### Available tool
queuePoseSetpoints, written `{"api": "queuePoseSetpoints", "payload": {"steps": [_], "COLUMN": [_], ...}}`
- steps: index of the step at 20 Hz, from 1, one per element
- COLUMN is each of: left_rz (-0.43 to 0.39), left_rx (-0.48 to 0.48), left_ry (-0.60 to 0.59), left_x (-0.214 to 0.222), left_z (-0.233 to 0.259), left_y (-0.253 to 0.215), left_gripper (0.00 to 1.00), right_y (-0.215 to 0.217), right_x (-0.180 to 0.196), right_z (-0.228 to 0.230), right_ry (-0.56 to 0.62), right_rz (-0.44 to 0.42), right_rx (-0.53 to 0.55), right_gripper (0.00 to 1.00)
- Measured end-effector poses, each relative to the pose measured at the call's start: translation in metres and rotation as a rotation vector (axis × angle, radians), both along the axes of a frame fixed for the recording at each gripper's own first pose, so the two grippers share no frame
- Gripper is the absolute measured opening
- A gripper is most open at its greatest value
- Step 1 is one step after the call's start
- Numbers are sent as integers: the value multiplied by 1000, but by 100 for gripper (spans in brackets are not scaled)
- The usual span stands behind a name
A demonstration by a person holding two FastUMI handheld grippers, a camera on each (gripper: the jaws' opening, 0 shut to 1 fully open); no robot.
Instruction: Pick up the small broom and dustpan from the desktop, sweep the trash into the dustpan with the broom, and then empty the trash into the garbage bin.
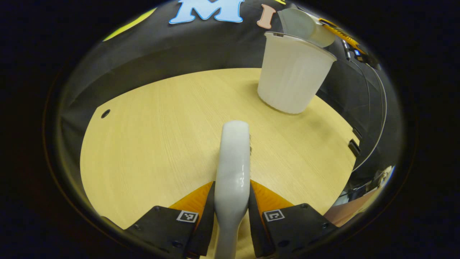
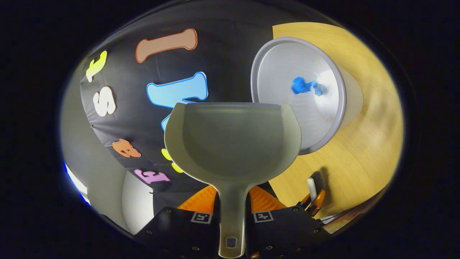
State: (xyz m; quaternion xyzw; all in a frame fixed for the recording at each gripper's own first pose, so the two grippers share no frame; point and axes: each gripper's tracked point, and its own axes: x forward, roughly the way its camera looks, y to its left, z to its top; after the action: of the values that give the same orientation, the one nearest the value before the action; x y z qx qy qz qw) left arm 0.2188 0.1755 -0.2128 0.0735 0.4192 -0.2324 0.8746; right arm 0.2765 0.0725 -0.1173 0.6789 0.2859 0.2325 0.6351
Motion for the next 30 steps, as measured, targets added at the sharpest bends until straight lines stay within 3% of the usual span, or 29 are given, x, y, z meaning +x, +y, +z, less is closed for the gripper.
{"api": "queuePoseSetpoints", "payload": {"steps": [1, 2, 10, 11, 12, 15, 17, 18, 21, 30], "left_rz": [4, 7, 101, 113, 126, 163, 194, 210, 249, 307], "left_rx": [-1, -1, -4, -3, 0, 8, 10, 7, 6, 2], "left_ry": [-3, -6, -10, -13, -13, -14, -17, -16, -12, -2], "left_x": [-2, -4, -24, -24, -27, -33, -36, -37, -38, -33], "left_z": [1, 2, 3, 3, 3, 5, 8, 9, 10, 13], "left_y": [1, 3, 32, 36, 42, 59, 72, 78, 93, 119], "left_gripper": [50, 53, 50, 52, 51, 51, 50, 50, 50, 50], "right_y": [5, 7, 49, 56, 62, 79, 90, 95, 106, 122], "right_x": [-5, -9, -69, -76, -82, -100, -108, -112, -117, -110], "right_z": [-2, -2, 7, 6, 4, -8, -21, -29, -49, -140], "right_ry": [-3, -10, -151, -167, -179, -207, -220, -224, -229, -129], "right_rz": [12, 24, 150, 168, 184, 227, 249, 260, 276, 242], "right_rx": [-19, -31, -212, -241, -269, -353, -415, -450, -542, -814], "right_gripper": [27, 27, 27, 22, 27, 27, 22, 27, 27, 27]}}
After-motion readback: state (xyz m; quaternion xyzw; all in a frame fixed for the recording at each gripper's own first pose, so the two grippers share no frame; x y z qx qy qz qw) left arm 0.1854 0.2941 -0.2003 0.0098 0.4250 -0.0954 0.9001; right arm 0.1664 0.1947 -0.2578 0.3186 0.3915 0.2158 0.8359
